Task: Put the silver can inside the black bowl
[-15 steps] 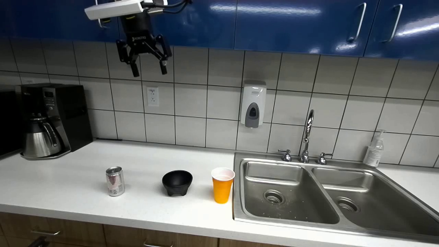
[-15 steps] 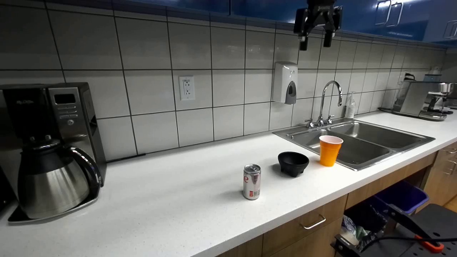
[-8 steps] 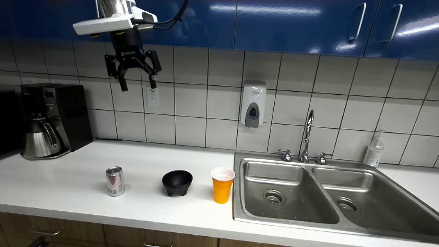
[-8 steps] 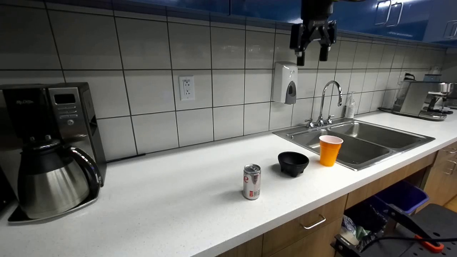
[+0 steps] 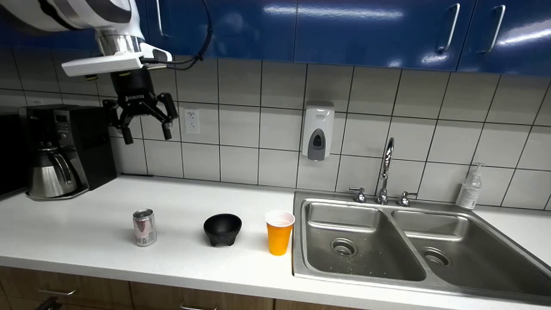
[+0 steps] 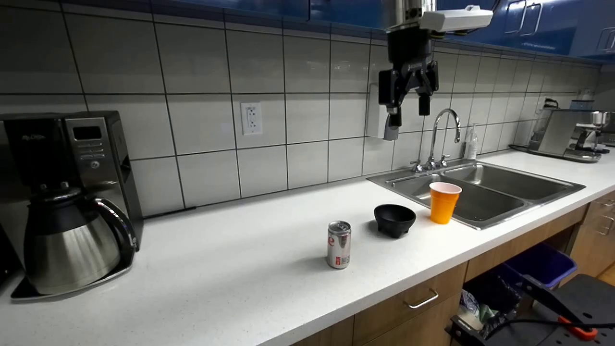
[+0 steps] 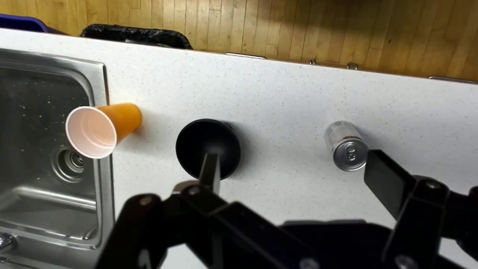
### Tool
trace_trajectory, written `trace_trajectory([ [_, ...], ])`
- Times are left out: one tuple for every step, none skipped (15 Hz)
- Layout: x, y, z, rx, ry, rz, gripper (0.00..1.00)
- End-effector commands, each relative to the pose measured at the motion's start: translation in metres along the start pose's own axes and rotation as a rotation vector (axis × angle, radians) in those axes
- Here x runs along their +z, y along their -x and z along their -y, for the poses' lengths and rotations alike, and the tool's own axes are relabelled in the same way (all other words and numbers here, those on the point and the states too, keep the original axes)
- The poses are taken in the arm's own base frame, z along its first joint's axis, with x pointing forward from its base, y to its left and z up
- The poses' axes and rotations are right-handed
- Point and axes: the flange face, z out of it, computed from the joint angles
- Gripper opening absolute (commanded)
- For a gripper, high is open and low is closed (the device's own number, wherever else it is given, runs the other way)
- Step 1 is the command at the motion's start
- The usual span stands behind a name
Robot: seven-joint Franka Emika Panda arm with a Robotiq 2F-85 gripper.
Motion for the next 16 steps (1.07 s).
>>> trace_trajectory([
  [0.017, -0.006, 0.021, -0.027, 0.001, -0.016, 1.0],
  [0.023, -0.009, 0.026, -0.039, 0.002, -0.017, 1.0],
  [0.031, -0.012, 0.032, -0.053, 0.004, -0.019, 1.0],
  [0.038, -0.016, 0.037, -0.065, 0.002, -0.017, 1.0],
  [0.045, -0.019, 0.042, -0.079, -0.002, -0.015, 1.0],
  [0.053, -0.024, 0.049, -0.093, -0.007, -0.009, 1.0],
  [0.061, -0.029, 0.054, -0.094, -0.019, 0.0, 1.0],
  [0.068, -0.033, 0.059, -0.095, -0.022, 0.006, 1.0],
  [0.076, -0.036, 0.064, -0.094, -0.026, 0.012, 1.0],
  [0.082, -0.039, 0.068, -0.093, -0.028, 0.017, 1.0],
  [0.09, -0.043, 0.072, -0.092, -0.033, 0.024, 1.0],
  [0.097, -0.046, 0.076, -0.091, -0.037, 0.031, 1.0],
  [0.105, -0.05, 0.081, -0.093, -0.042, 0.04, 1.0],
  [0.109, -0.053, 0.084, -0.089, -0.04, 0.043, 1.0],
  [0.116, -0.058, 0.088, -0.091, -0.042, 0.049, 1.0],
  [0.121, -0.062, 0.091, -0.088, -0.041, 0.053, 1.0],
])
